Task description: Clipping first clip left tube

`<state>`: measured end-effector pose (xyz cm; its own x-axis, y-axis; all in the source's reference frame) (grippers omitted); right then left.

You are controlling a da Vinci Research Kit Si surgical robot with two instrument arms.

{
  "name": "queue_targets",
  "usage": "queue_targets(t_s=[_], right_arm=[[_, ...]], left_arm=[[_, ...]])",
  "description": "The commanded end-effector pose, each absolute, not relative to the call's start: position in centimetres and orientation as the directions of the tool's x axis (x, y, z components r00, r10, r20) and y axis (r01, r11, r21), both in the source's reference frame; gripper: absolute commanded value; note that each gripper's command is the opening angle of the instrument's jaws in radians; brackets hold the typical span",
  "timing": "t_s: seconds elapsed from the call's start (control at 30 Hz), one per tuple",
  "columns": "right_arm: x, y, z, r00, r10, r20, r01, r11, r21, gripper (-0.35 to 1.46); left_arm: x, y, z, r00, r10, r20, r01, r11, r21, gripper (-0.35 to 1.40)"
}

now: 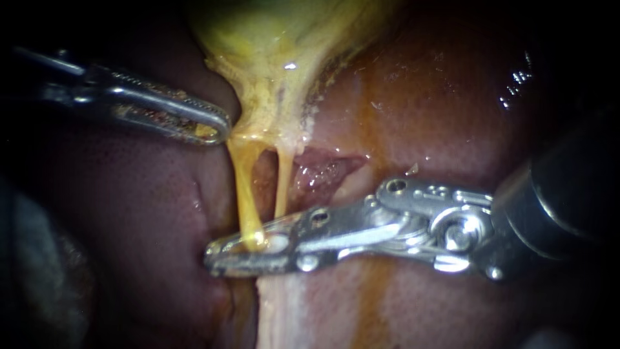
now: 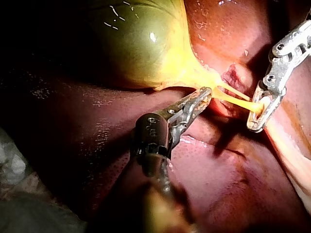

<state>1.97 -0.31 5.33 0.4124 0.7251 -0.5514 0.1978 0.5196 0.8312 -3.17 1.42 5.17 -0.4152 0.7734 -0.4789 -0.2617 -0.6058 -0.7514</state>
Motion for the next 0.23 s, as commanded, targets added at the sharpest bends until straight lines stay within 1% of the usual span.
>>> queue_targets(t_s=[0.03, 0.23], right_arm=[[1.98, -0.32, 5.34, 0.413, 0.725, -0.552, 0.199, 0.519, 0.831, -0.35], [1.97, -0.31, 5.35, 0.413, 0.725, -0.552, 0.199, 0.519, 0.831, -0.35]], left_arm=[[-3.16, 1.43, 5.18, -0.415, 0.774, -0.478, -0.262, -0.605, -0.751, -0.35], [-3.17, 1.44, 5.19, -0.415, 0.774, -0.478, -0.263, -0.605, -0.751, -0.35]])
